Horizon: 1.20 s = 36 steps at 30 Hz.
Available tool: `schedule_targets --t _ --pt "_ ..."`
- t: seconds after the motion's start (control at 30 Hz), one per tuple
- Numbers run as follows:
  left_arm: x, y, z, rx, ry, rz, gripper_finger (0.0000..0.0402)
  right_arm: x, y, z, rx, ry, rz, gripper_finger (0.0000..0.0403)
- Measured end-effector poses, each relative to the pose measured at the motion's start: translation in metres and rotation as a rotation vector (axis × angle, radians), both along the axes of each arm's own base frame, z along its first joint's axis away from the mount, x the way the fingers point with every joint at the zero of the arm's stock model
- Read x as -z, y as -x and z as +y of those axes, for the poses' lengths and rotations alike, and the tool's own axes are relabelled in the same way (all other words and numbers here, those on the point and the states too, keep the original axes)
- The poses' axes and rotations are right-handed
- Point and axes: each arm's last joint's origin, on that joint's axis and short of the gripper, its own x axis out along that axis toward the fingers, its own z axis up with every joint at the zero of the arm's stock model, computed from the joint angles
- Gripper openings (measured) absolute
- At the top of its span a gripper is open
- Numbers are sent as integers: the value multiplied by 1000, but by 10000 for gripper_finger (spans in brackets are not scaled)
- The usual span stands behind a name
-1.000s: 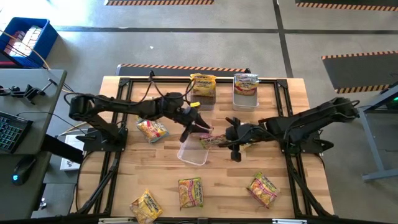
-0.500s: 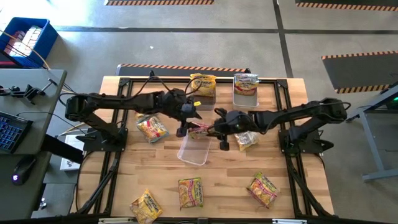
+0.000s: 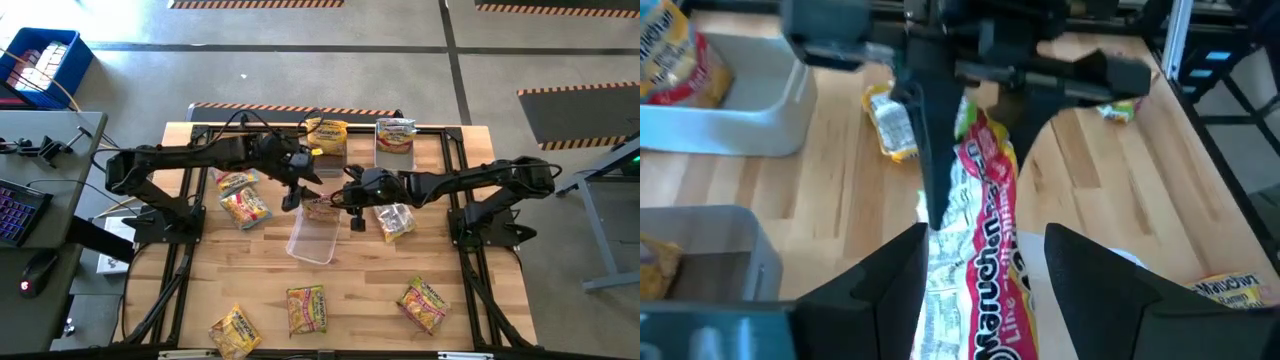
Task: Sort Maruchan noodles
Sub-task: Put the green noodle pack into the transparent bin
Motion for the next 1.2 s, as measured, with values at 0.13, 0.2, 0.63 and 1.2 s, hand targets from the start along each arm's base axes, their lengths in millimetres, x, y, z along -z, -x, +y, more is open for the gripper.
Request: schedule_targets --t 0.13,0.2,0.63,1.2 --pt "9 -7 -9 -12 -32 40 194 -2 -1 0 -19 13 -25 84" --pt "12 -9 -12 -26 -63 54 194 -3 -1 0 -20 13 -30 84" --pt "20 -13 -22 19 -109 85 144 -7 -4 1 -23 -2 -79 92" --pt "37 -5 -29 290 -164 134 4 -45 36 9 75 50 -76 173"
